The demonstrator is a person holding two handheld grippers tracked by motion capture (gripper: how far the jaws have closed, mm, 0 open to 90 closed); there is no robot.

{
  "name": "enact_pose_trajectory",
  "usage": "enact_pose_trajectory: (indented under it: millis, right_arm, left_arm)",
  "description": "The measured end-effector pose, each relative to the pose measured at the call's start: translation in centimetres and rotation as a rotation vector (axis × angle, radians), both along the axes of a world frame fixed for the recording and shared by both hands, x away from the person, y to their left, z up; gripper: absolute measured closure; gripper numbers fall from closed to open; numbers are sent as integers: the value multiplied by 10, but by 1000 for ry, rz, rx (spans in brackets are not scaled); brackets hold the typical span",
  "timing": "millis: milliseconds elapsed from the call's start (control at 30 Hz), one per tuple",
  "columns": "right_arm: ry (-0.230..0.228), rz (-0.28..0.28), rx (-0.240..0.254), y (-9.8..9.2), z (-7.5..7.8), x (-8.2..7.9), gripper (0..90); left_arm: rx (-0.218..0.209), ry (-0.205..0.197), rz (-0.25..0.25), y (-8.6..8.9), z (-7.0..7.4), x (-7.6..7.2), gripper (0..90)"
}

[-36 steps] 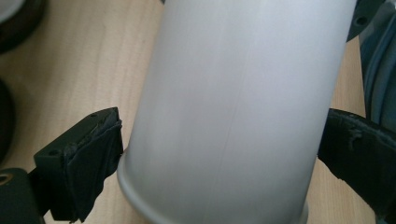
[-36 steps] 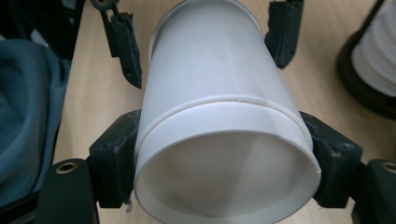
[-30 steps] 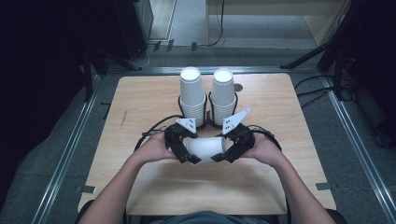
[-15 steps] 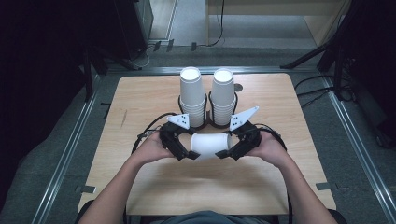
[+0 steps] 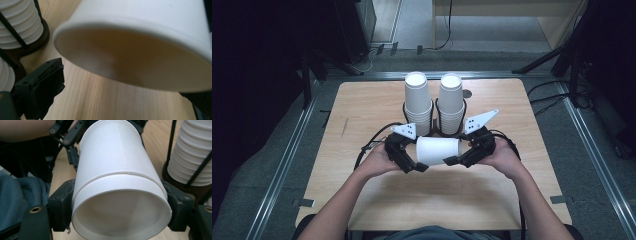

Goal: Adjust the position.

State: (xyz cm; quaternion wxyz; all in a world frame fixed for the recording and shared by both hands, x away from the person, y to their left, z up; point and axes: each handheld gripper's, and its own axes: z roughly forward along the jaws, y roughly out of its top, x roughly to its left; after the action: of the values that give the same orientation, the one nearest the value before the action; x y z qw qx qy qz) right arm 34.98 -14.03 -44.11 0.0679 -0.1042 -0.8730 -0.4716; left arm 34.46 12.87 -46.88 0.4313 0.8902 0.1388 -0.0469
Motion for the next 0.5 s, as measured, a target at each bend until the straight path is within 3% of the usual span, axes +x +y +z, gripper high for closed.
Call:
enact_pose_trajectory:
  millis: [233,300,433,500]
  right_arm:
    - [35,20,28,8,-4,0,239]
    - [38,26,31,11,-5,0,239]
    - [35,29,37,10,-4,0,241]
    - [34,32,45,9,-3,0,241]
  left_arm:
    - [-47,2,-7,-3,3,-3,0]
    - [-41,-35,-14,-2,5,-5,47]
    - [-44,-65,-21,0,9,-8,71]
    - [-45,-58,-26,1,10,-8,93]
